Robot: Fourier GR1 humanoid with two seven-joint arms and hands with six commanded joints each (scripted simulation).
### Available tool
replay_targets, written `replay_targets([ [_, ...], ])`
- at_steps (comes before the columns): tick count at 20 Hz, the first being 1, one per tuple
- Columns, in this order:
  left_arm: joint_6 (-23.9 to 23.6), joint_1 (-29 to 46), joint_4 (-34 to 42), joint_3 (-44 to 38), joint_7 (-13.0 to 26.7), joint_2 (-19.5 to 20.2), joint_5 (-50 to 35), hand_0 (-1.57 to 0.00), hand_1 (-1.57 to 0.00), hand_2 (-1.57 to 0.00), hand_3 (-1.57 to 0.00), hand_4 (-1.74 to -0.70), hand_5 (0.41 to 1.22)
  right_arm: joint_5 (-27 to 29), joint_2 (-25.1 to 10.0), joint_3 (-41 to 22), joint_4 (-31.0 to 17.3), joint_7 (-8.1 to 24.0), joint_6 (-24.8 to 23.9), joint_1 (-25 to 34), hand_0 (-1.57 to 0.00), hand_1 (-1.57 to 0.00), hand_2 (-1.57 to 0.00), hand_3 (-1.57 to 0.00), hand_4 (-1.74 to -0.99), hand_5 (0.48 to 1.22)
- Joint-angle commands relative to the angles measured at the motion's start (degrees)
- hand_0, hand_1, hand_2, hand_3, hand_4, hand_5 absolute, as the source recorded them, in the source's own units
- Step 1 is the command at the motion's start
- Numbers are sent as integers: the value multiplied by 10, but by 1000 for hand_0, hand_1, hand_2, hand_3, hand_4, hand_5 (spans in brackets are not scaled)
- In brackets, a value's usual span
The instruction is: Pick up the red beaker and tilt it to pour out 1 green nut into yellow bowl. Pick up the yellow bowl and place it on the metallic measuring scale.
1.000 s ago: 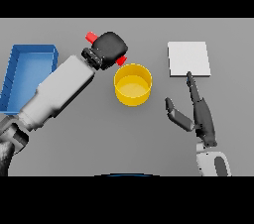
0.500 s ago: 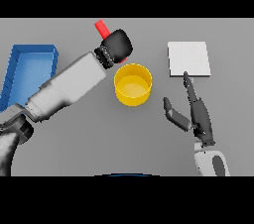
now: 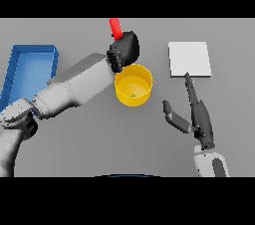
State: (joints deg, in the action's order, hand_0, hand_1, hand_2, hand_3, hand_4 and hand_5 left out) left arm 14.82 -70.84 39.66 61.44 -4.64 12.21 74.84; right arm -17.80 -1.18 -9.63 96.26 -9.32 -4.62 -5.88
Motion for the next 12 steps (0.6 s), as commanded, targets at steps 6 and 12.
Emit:
replay_targets([
  [6, 31, -42, -24, 63, -15, -32, 36, -1571, -1571, -1571, -1571, -1728, 1221, -2, 1, 1, -5, 11, -1, 17, 1, 1, 1, 1, -1047, 681],
  [12, -2, -113, -68, 37, -47, -14, 7, -1571, -1571, -1571, -1571, -1725, 1221, -17, 4, -7, -2, 6, -9, 4, 1, 1, 1, 1, -1030, 683],
])
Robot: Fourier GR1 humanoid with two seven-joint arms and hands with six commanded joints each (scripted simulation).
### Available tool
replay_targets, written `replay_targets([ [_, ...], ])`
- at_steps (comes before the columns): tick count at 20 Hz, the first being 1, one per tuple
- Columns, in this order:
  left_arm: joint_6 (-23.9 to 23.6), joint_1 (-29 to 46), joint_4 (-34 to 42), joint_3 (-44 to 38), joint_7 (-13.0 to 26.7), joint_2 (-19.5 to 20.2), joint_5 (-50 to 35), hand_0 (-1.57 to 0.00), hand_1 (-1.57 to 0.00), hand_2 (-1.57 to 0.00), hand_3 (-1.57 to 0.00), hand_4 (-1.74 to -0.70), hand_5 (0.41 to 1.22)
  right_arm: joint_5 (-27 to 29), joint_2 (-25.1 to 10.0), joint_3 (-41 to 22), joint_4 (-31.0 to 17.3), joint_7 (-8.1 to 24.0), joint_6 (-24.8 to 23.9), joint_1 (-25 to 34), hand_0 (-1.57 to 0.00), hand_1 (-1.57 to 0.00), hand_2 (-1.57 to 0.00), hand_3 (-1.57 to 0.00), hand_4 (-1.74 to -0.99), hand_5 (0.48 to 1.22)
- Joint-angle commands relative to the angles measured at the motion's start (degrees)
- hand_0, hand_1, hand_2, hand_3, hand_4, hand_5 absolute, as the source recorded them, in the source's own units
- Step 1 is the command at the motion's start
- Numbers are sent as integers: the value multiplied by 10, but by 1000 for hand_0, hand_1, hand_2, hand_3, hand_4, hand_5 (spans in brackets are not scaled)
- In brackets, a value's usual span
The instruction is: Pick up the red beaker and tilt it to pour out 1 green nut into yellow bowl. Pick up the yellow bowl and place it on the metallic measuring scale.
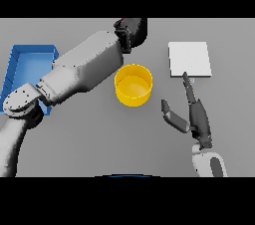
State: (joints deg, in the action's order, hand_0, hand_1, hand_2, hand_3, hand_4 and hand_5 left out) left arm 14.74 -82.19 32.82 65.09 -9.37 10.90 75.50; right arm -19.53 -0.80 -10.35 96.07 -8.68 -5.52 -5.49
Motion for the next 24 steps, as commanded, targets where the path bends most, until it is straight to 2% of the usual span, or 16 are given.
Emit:
replay_targets([
  [1, -1, -12, -3, -14, -4, 10, -12, -1571, -1571, -1571, -1571, -1726, 1221, -2, -3, 2, -2, -1, -1, 2, 1, 1, 1, 1, -1030, 682],
  [2, -3, -24, -11, -30, -4, 15, -26, -1571, -1571, -1571, -1571, -1728, 1221, 0, -7, 5, 2, -1, -1, 3, 1, 1, 1, 1, -1023, 682],
  [3, -3, -40, -26, -51, 5, 24, -41, -1571, -1571, -1571, -1263, -1731, 1221, 0, -7, 2, 6, -3, 1, 0, 1, 1, 1, 1, -1024, 681],
  [4, -9, -50, -40, -65, 8, 30, -53, -1571, -1571, -1571, -1023, -1733, 1221, 1, -3, 2, 7, 10, 2, 7, 1, 1, 1, 1, -1028, 680],
  [5, -31, -61, -59, -90, 0, 39, -74, -1571, -1571, -1571, -1132, -1731, 1221, -2, -3, 0, 6, 14, 1, 11, 1, 1, 1, 1, -1018, 680],
  [6, -27, -70, -78, -109, -2, 44, -93, -1571, -1571, -1571, -1220, -1727, 1221, 7, 2, 2, 6, 21, 3, 12, 1, 1, 1, 1, -1009, 676],
  [7, -18, -81, -99, -139, 1, 51, -120, -1571, -1571, -1571, -1290, -1729, 1221, 6, -1, 3, 6, 12, 2, 14, 1, 1, 1, 1, -1001, 683],
  [8, -12, -89, -119, -165, 24, 58, -143, -1571, -1571, -1571, -1346, -1731, 1221, 6, -5, 7, -1, 11, 2, 16, 1, 1, 1, 1, -996, 681],
  [9, -10, -93, -132, -196, 36, 71, -173, -1571, -1571, -1571, -1391, -1733, 1221, 7, -4, 4, 0, 2, 3, 10, 1, 1, 1, 1, -996, 675],
  [10, -15, -91, -142, -220, 46, 85, -198, -1571, -1571, -1571, -1427, -1735, 1221, 7, -3, 6, -6, 6, 1, 19, 1, 1, 1, 1, -990, 672],
  [14, -54, -75, -186, -321, 103, 144, -305, -1571, -1571, -1571, -1454, -1738, 1221, 21, 6, 7, -9, 7, 5, 19, 1, 1, 1, 1, -1004, 668],
  [17, -106, -27, -197, -379, 125, 194, -384, -1571, -1571, -1571, -1435, -1740, 1221, 31, 10, 8, -14, 10, 9, 24, 1, 1, 1, 1, -1012, 659],
  [19, -127, 7, -197, -405, 163, 220, -426, -1571, -1571, -1571, -1412, -1740, 1221, 23, 2, 11, -18, 11, 6, 27, 1, 1, 1, 1, -1034, 655],
  [20, -144, 25, -197, -422, 165, 231, -451, -1571, -1571, -1571, -1425, -1740, 1221, 21, 6, 7, -18, 10, 4, 26, 1, 1, 1, 1, -1044, 654],
  [21, -159, 44, -197, -441, 186, 235, -480, -1571, -1571, -1571, -1426, -1740, 1221, 19, 5, 7, -20, 8, 3, 28, 1, 1, 1, 1, -1050, 653],
  [24, -206, 116, -168, -480, 199, 250, -553, -1571, -1571, -1571, -1459, -1741, 1221, 11, 4, 4, -15, 10, -1, 26, 1, 1, 1, 1, -1048, 652],
])
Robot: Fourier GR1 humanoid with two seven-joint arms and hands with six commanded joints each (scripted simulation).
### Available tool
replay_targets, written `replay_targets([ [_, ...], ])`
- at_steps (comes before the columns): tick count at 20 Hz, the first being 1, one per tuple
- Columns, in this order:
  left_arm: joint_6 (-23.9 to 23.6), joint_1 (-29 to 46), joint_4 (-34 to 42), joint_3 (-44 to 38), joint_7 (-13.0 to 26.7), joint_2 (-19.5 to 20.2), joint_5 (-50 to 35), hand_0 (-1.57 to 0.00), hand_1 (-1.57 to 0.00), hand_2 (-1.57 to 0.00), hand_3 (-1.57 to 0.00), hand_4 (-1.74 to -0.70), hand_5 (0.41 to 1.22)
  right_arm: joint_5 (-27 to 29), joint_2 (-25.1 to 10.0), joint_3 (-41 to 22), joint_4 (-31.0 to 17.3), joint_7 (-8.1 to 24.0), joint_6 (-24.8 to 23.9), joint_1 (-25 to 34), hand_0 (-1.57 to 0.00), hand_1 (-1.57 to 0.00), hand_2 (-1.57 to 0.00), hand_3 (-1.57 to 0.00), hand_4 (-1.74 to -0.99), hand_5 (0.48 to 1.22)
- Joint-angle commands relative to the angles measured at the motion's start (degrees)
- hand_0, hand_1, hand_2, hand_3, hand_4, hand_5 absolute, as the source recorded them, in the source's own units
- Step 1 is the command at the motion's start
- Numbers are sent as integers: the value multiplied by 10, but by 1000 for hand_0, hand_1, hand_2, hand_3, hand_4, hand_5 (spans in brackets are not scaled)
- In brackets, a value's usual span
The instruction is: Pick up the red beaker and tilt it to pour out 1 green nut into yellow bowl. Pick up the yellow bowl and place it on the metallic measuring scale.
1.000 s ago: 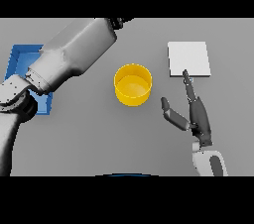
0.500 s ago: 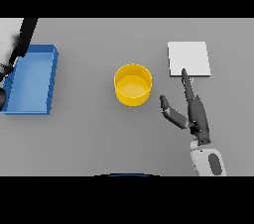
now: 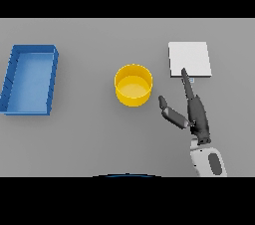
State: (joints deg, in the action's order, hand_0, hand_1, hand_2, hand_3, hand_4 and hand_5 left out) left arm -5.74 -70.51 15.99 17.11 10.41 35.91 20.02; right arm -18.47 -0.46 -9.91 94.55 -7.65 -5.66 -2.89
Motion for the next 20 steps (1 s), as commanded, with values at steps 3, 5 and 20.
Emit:
replay_targets([
  [3, -30, 69, 54, -28, 34, 3, -64, -1571, -1571, -1571, -1474, -1741, 1221, -19, -5, -4, 3, 12, -7, -3, 1, 1, 1, 1, -1052, 648],
  [5, -45, 111, 108, -35, 54, 9, -94, -1571, -1571, -1571, -1479, -1741, 1221, -24, -8, -6, 4, 12, -7, -2, 1, 1, 1, 1, -1046, 649],
  [20, -173, 384, 438, -10, 186, 15, -212, -1571, -1571, -1571, -1552, -1741, 1088, -5, -9, -1, -1, -8, 3, -5, 1, 1, 1, 1, -1012, 648],
])
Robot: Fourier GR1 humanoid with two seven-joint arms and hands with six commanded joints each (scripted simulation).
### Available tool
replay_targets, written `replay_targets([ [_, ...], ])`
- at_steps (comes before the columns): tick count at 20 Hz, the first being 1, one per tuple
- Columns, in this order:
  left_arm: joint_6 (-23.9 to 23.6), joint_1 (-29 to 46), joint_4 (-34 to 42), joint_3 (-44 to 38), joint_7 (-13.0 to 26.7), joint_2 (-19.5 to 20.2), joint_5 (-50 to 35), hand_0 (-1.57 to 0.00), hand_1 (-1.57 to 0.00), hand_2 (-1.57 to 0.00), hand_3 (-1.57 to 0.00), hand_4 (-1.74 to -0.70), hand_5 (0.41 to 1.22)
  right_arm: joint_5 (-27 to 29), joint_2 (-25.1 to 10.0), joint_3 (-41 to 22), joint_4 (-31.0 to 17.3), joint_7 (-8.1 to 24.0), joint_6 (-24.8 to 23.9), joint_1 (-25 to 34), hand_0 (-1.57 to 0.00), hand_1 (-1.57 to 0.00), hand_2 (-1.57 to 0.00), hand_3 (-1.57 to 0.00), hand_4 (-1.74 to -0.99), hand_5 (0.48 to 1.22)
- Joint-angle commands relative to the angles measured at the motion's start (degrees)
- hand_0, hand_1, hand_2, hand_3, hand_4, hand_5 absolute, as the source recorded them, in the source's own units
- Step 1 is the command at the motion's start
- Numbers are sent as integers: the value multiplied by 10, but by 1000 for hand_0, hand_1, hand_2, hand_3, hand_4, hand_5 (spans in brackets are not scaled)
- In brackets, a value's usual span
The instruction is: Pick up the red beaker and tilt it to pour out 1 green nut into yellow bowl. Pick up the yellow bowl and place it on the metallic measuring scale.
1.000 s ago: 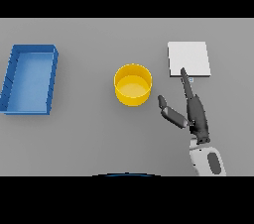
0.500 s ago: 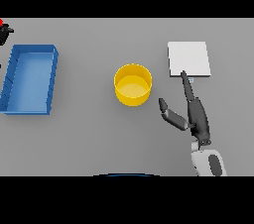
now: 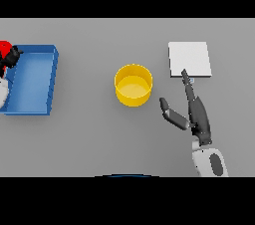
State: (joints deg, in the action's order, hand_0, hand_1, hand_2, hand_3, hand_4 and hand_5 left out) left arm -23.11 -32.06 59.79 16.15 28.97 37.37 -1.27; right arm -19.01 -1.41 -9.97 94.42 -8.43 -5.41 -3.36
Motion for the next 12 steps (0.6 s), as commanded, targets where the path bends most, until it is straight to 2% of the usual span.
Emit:
replay_targets([
  [1, -4, 3, 3, 7, 1, 5, 5, -1571, -1571, -1571, -1555, -1741, 1046, 0, -4, 1, 3, -11, 1, -9, 1, 1, 1, 1, -1013, 644],
  [3, -7, 13, 13, 24, 8, 12, 10, -1571, -1571, -1571, -1561, -1645, 941, 0, -3, 0, 0, -3, 1, -9, 1, 1, 1, 1, -1021, 636],
  [5, -6, 22, 22, 36, 12, 22, 14, -1571, -1571, -1563, -1536, -1401, 848, 3, -4, 2, 6, -8, 1, -10, 1, 1, 1, 1, -1017, 635],
  [6, -2, 23, 32, 39, 12, 27, 4, -1571, -1543, -1501, -1470, -1275, 810, 4, -5, 2, 10, -6, 3, -10, 1, 1, 1, 1, -1012, 634],
  [7, 1, 33, 43, 43, 12, 35, -3, -1496, -1378, -1351, -1310, -1161, 780, 8, -3, 3, 9, -18, 3, -17, 1, 1, 1, 1, -1009, 634],
  [8, 9, 37, 48, 47, 6, 40, -5, -1393, -1215, -1209, -1136, -1068, 749, 7, 0, 1, 9, -14, 1, -15, 1, 1, 1, 1, -1007, 635],
  [10, 17, 45, 55, 53, 17, 42, -6, -965, -796, -816, -768, -958, 696, 6, -2, 3, 2, -8, 1, -7, 1, 1, 1, 1, -1004, 635],
  [12, 37, 43, 57, 66, 24, 49, 1, -617, -509, -522, -491, -889, 666, 7, -1, 2, -1, -8, 3, -5, 1, 1, 1, 1, -1008, 635],
])
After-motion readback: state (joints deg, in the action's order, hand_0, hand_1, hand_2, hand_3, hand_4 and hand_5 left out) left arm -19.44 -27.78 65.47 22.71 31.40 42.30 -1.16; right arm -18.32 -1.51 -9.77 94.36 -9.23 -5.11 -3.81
